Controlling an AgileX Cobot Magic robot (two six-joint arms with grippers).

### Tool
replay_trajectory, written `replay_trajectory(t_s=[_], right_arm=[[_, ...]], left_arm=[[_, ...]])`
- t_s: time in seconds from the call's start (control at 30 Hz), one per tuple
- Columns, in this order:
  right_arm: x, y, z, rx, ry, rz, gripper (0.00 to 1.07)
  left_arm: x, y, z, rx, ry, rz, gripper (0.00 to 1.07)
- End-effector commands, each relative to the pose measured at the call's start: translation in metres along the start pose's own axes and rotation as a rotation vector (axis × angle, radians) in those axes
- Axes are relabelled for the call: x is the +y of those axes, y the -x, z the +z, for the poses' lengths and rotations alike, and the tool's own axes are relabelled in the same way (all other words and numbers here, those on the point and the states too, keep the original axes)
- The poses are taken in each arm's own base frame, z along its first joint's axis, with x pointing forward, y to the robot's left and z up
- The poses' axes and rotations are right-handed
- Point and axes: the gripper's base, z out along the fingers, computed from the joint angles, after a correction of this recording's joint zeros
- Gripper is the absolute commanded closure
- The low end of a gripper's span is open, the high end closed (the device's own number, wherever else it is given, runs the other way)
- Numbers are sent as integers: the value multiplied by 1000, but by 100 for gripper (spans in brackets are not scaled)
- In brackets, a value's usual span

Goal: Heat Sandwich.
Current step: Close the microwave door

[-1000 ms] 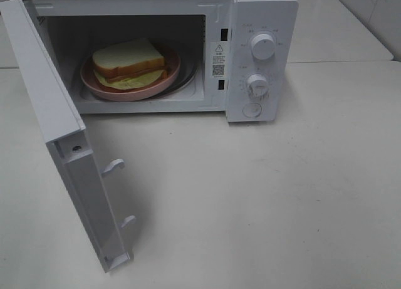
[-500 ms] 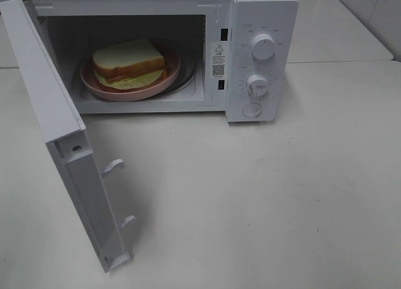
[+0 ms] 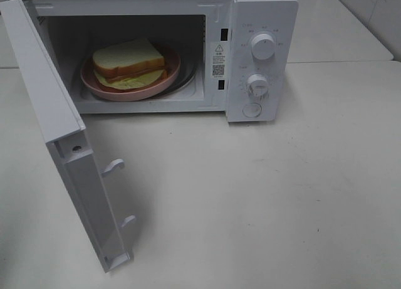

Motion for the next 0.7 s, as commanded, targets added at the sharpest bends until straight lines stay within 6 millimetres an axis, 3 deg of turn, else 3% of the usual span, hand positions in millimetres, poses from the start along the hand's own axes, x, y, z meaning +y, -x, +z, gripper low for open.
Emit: replay_trajectory(t_s=[0.03, 0.47, 0.53, 0.63, 0.7], right_arm=[[0, -1, -3, -38, -3, 0, 31], [0, -1, -3, -38, -3, 0, 31], [0, -1, -3, -38, -3, 0, 31], [0, -1, -3, -38, -3, 0, 31], [0, -1, -3, -38, -3, 0, 31]], left_arm=[[0, 8, 13, -35, -1, 0, 107], [6, 21, 82, -9, 28, 56, 107], [7, 16, 98, -17, 37, 75, 107], [9, 9, 105, -37, 44, 75, 107], [12, -6, 114, -82, 59, 77, 107]])
